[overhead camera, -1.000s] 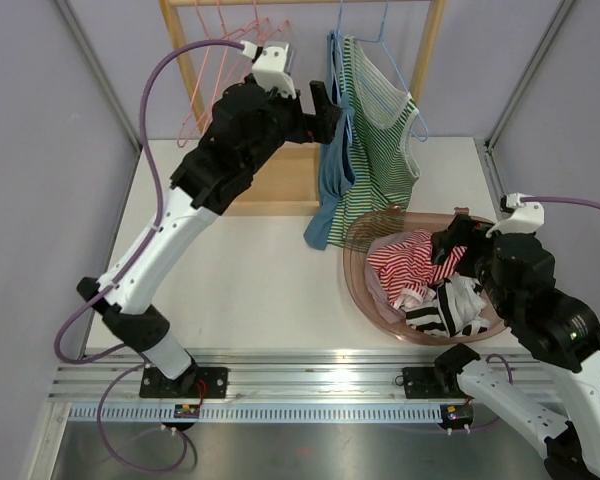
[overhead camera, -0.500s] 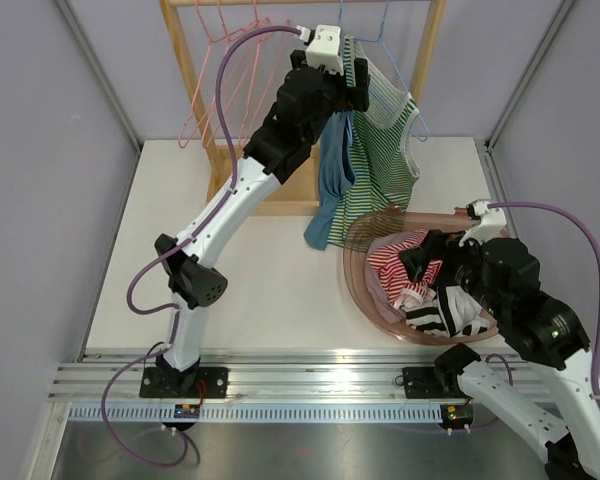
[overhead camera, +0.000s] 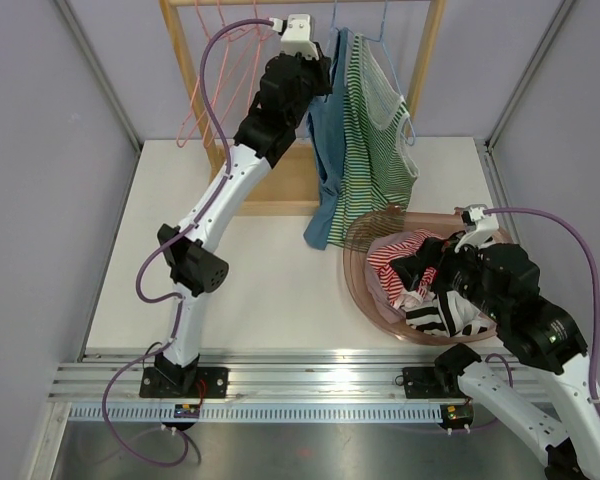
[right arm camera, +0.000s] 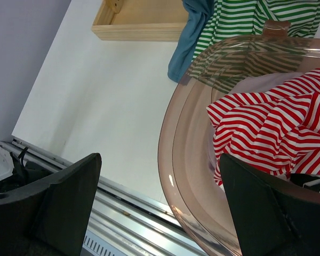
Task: Remove the tank top from the hanger
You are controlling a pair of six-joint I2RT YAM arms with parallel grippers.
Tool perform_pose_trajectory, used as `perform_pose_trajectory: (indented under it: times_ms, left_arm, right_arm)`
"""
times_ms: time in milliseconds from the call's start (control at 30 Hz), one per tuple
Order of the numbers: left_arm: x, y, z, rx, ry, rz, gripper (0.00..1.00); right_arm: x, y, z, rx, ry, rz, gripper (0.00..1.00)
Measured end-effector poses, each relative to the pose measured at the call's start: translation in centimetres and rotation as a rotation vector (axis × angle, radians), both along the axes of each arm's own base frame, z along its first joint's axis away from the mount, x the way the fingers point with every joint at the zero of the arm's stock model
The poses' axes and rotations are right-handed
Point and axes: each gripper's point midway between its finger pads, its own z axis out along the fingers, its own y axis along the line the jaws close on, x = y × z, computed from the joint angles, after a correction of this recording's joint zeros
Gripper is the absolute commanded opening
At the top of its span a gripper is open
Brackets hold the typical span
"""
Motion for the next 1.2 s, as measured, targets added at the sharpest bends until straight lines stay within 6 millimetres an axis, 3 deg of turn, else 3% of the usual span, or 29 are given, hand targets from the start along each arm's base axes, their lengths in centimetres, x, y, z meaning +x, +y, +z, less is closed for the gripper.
perform_pose_trajectory:
  times_ms: [100, 433, 567, 833, 933, 1200]
  left_arm:
    - [0.1, 0.1, 0.3, -0.025, 0.002, -0.025, 0.00]
    - [-0.3, 0.2, 0.7, -0.041, 0.009, -0.058, 0.00]
    - [-1.5, 1.2, 2.4, -0.037, -0.008, -0.050, 0.00]
    - [-6.0, 4.6, 8.5, -0.069, -0.079, -0.039, 0.00]
    - [-8.2, 6.2, 9.7, -0.074, -0.083, -0.032, 0.00]
    - [-13.7, 10.0, 8.7, -0.041, -0.017, -0.028, 0.00]
  right_arm:
    - [-0.1, 0.0, 0.3, 0.008, -0.011, 0.004, 0.99]
    - [-0.1, 0.2, 0.5, 0.013, -0.017, 0.010, 1.00]
    - [-0.1, 0.2, 0.6, 0.017, -0.024, 0.012, 1.00]
    - [-0.2, 0.2, 0.7, 0.020, -0.024, 0.017, 0.99]
    - [-0.2, 0.2, 0.8, 0.021, -0.027, 0.017, 0.99]
    - [0.6, 0.8, 2.6, 0.016, -0.061, 0.035, 0.99]
